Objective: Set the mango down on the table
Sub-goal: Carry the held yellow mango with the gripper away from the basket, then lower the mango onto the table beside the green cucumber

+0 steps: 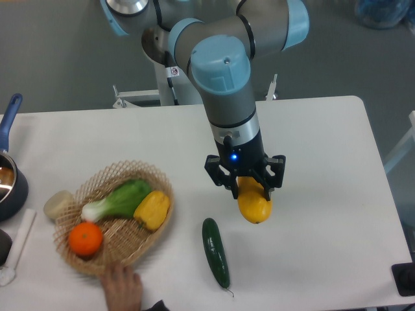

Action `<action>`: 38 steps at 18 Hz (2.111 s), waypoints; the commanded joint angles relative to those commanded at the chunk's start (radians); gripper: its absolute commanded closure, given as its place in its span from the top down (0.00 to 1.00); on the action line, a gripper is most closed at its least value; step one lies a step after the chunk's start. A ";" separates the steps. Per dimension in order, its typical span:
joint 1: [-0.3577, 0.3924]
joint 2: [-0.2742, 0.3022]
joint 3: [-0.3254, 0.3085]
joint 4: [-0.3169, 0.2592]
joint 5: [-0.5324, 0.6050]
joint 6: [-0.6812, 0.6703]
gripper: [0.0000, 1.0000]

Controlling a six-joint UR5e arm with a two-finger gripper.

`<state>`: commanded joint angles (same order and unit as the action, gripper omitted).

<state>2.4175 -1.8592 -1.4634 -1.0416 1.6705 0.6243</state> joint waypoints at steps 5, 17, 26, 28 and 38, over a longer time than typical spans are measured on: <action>0.002 0.000 0.003 0.000 -0.002 0.000 0.52; 0.070 0.006 -0.063 0.003 0.003 0.181 0.52; 0.137 -0.092 -0.074 0.043 0.002 0.244 0.52; 0.137 -0.144 -0.072 0.096 -0.002 0.220 0.52; 0.144 -0.302 0.008 0.156 -0.184 0.020 0.53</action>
<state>2.5617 -2.1613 -1.4558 -0.8852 1.4866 0.6444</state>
